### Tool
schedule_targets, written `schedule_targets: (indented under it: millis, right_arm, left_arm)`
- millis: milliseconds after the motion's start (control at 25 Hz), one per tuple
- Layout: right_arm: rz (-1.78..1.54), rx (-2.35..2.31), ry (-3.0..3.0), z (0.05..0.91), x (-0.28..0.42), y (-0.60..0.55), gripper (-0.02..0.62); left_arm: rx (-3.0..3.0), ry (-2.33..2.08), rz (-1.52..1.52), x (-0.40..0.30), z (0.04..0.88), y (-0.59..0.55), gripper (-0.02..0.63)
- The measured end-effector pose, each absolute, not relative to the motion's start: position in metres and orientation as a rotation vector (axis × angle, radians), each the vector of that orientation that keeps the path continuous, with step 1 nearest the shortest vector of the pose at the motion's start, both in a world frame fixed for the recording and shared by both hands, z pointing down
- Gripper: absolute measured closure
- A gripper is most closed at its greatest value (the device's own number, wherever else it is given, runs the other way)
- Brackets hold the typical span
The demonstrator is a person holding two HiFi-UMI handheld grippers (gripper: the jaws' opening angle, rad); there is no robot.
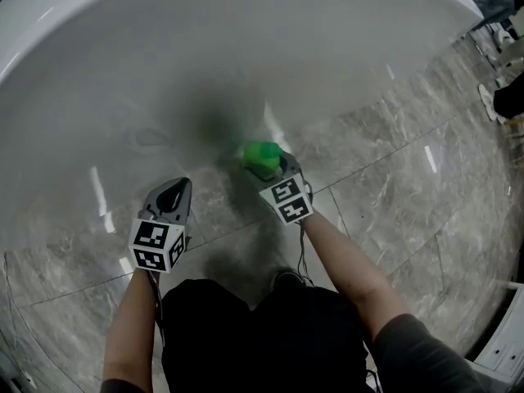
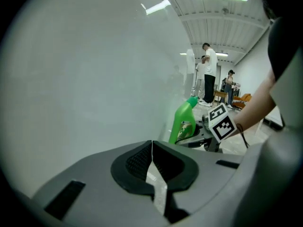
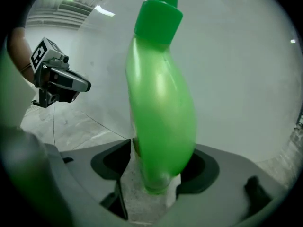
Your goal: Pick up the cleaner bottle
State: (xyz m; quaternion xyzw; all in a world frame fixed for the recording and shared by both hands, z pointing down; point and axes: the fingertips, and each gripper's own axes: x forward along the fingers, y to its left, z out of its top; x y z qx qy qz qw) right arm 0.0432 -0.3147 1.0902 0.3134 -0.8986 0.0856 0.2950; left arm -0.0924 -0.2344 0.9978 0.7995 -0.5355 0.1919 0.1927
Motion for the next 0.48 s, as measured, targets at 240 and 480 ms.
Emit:
schedule_targets:
  millis: [240,480]
  right_arm:
    - [0.27,0.886,-2.431,1.093,0.033,-0.324,0.293]
    - [0.25,0.899,-2.416,1.099,0.029,-0.323,0.378]
  left_arm:
    - [2.199,-1.518,0.513,-0.104,1.0,-0.234,0.591]
    - [2.175,-1.524,0.504,-0.11,1.005,-0.233,0.591]
